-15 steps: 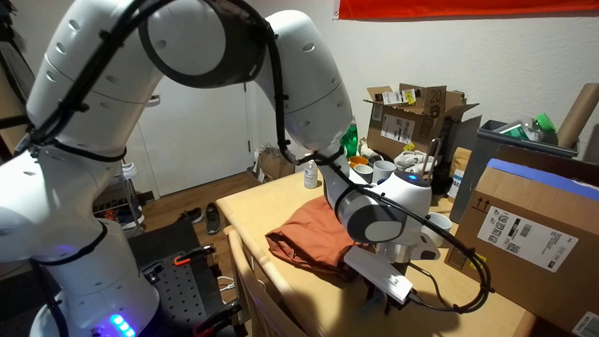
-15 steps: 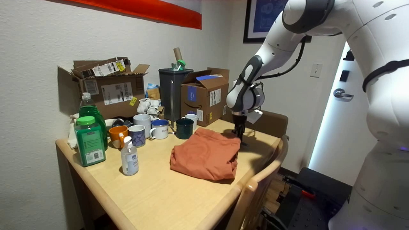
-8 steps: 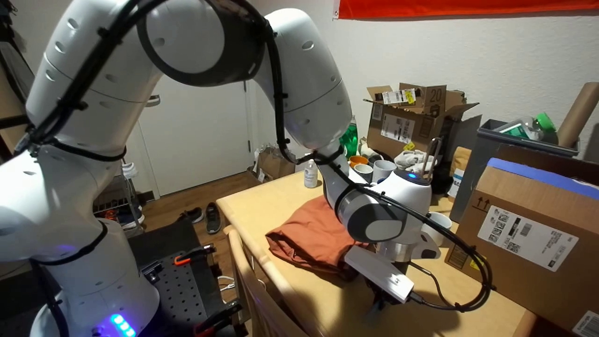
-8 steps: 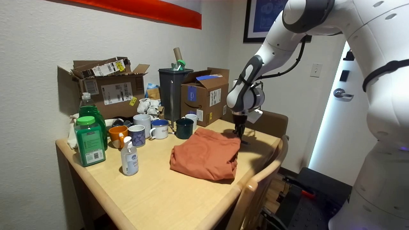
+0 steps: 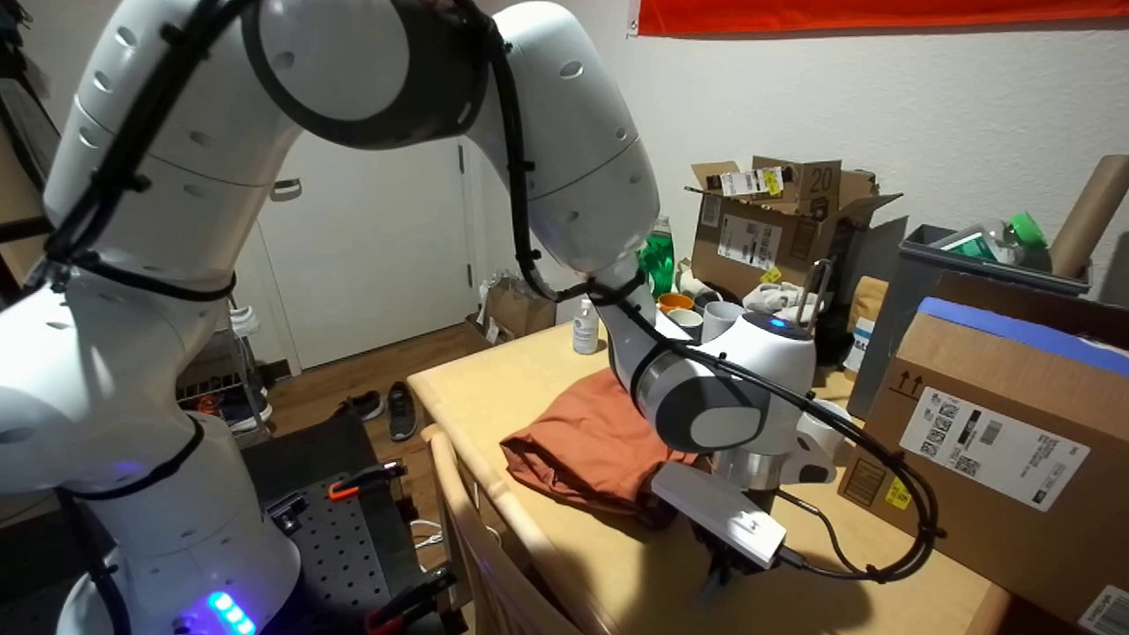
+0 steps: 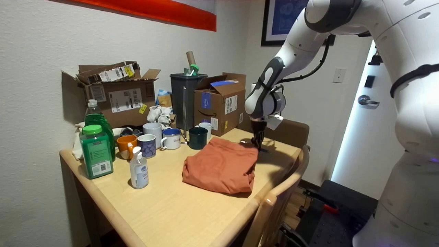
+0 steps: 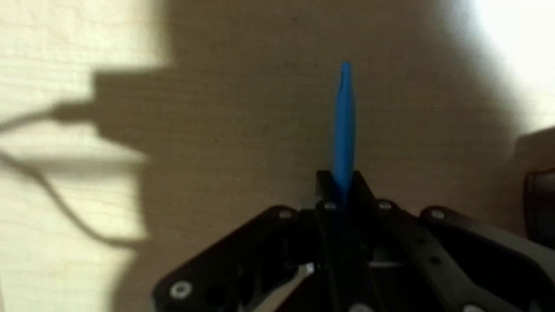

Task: Take the object and roll it on the cloth on the table

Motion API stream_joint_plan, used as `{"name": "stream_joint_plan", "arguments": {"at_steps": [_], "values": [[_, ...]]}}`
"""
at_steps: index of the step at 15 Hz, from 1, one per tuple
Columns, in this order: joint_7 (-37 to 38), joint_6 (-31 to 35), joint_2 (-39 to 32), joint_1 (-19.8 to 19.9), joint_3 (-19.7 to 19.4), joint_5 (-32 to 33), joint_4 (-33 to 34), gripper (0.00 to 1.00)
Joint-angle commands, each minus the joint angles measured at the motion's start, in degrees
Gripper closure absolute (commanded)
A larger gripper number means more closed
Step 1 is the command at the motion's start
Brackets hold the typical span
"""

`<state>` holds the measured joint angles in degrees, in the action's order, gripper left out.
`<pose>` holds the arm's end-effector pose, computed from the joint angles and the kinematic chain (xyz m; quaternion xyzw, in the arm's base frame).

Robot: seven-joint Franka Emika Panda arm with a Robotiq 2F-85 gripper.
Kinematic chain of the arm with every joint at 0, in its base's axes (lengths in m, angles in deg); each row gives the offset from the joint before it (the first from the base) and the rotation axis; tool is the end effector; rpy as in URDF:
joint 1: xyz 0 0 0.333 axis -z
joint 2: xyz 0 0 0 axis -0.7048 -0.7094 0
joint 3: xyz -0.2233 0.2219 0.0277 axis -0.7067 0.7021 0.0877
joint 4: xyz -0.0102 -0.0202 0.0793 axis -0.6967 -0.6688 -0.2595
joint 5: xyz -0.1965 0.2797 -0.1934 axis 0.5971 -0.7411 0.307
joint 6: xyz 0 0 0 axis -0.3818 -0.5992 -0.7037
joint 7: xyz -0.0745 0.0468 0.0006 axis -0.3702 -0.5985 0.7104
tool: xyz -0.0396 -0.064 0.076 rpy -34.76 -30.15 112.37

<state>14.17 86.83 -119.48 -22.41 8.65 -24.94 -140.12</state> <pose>0.5215 -0.2843 0.1459 0.9949 0.0794 -0.0317 0.0526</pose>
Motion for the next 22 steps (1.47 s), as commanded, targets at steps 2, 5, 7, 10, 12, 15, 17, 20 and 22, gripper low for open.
{"name": "stream_joint_plan", "arguments": {"at_steps": [2, 5, 7, 10, 12, 15, 17, 20, 22], "values": [[3.2, -0.9, 5.5, -2.6, -2.0, 3.3, -4.1, 0.95], [4.7, -1.2, 7.2, -4.1, -2.5, 4.4, -5.3, 0.95], [6.0, -1.3, 8.3, -5.3, -2.8, 5.1, -6.2, 0.95], [8.6, -1.3, 10.1, -7.2, -3.2, 6.2, -7.8, 0.95], [10.9, -0.7, 11.4, -8.9, -3.8, 7.0, -9.0, 0.95], [15.8, 0.5, 13.9, -11.7, -4.4, 9.2, -11.0, 0.95], [21.3, 0.8, 15.5, -14.5, -4.9, 10.7, -12.2, 0.95], [29.0, -0.9, 15.6, -18.8, -3.9, 11.5, -12.1, 0.96], [32.9, -2.3, 14.3, -21.6, -2.7, 10.7, -11.2, 0.96]]}}
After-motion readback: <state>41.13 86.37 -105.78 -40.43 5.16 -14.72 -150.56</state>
